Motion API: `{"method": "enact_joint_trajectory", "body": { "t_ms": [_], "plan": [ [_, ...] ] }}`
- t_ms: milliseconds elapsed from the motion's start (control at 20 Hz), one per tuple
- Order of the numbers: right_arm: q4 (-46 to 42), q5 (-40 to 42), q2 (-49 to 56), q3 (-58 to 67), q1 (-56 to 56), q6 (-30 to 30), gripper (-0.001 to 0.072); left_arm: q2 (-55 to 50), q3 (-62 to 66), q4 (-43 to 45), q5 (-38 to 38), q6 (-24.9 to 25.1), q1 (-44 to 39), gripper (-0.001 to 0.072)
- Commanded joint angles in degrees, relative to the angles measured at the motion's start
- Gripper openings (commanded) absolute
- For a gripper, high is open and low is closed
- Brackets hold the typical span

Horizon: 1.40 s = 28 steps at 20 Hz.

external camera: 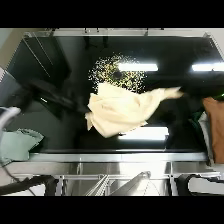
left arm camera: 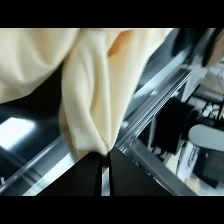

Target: Fold the shirts.

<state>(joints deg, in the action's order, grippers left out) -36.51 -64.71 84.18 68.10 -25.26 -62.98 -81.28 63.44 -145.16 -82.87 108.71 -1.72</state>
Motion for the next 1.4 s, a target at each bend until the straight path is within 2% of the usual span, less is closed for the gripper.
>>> {"method": "enact_joint_trajectory", "body": {
  "t_ms": [0,100,250,350,450,550,650,850,1100,1250,1300,1350],
  "plan": [
    [1.2,4.5,-11.0,17.9,-5.1,-0.9,0.0016,13.2,21.0,-3.4,-5.0,-0.6,14.6,0.0026],
    [1.5,6.7,-16.6,27.5,-8.2,-0.7,0.0016,18.7,36.0,-3.4,-4.1,-0.8,23.6,0.0027],
    [0.3,6.8,-27.1,30.8,-10.4,5.3,0.0016,25.9,50.3,-3.0,-2.4,0.6,34.2,0.0029],
    [-7.9,4.1,-33.9,28.9,-10.5,3.5,0.0016,30.5,50.7,-2.4,-2.5,0.3,38.1,0.0029],
    [-13.3,3.0,-39.9,26.0,-10.5,1.7,0.0016,34.8,45.6,-2.4,-1.0,0.3,37.4,0.0029],
    [-15.1,5.7,-43.5,25.2,-10.3,3.1,0.0016,36.8,41.0,-2.3,-1.3,0.3,34.3,0.0029],
    [-13.3,10.3,-44.0,25.2,-10.3,4.8,0.0016,36.8,37.0,-1.8,-0.6,0.3,31.3,0.0029],
    [-0.4,5.2,-32.6,24.8,-6.9,8.4,0.0016,28.3,31.0,-1.9,-0.7,0.3,26.5,0.0029],
    [-0.5,4.5,-5.7,21.8,5.0,8.4,0.0017,6.6,24.9,-1.9,0.8,0.3,20.8,0.003],
    [-0.2,8.2,10.6,21.9,9.6,7.5,0.0018,-10.2,24.3,-1.9,5.0,0.3,17.7,0.0035],
    [-0.2,9.3,15.4,21.9,10.8,7.0,0.0027,-16.0,25.0,-1.9,6.4,0.3,17.1,0.0092],
    [-0.3,9.4,18.8,21.9,11.5,6.4,0.0147,-21.1,26.8,-1.9,6.4,-0.1,16.7,0.0315]
  ]
}}
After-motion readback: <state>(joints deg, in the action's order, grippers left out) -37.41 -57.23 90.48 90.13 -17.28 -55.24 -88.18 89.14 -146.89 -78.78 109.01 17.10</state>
